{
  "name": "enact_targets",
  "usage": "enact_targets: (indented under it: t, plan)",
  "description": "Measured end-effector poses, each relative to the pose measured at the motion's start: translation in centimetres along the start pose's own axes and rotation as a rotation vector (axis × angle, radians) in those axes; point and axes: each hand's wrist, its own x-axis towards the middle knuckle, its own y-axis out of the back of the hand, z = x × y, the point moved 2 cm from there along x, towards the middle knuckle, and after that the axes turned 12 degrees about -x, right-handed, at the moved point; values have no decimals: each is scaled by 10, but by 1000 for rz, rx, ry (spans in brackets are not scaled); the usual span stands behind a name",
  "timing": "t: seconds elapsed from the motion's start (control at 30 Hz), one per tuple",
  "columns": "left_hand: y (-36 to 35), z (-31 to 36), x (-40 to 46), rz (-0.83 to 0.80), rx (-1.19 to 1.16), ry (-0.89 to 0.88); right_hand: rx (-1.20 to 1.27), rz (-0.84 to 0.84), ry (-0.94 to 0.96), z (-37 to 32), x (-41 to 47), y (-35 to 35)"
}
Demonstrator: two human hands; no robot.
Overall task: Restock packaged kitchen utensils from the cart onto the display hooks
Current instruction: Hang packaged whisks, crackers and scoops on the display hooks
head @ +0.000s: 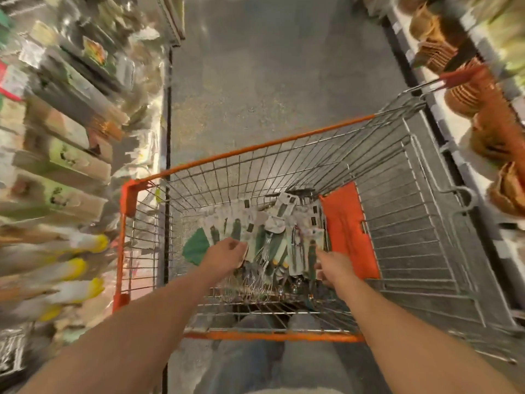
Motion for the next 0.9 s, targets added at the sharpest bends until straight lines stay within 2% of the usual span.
enact_targets:
  t: [0.13, 0.27, 0.43, 0.6, 0.77, 0.9]
  plan:
    - [3, 5, 24, -41, 94, -21, 5, 24, 6, -3, 15, -6]
    - [-11, 18, 55, -16, 133, 0, -23, -13, 18, -3, 44, -17]
    - [-37, 19, 86, 1, 114, 24, -159, -49, 37, -2, 86, -22]
    - [-62, 6, 106, -28, 108, 78, -174, -67, 40, 2, 122, -31]
    - [-81, 9, 135, -74, 123, 56, -208, -118, 35, 2, 146, -55]
    - [-97, 27, 162, -90, 143, 2, -237, -29, 18, 8, 157, -77]
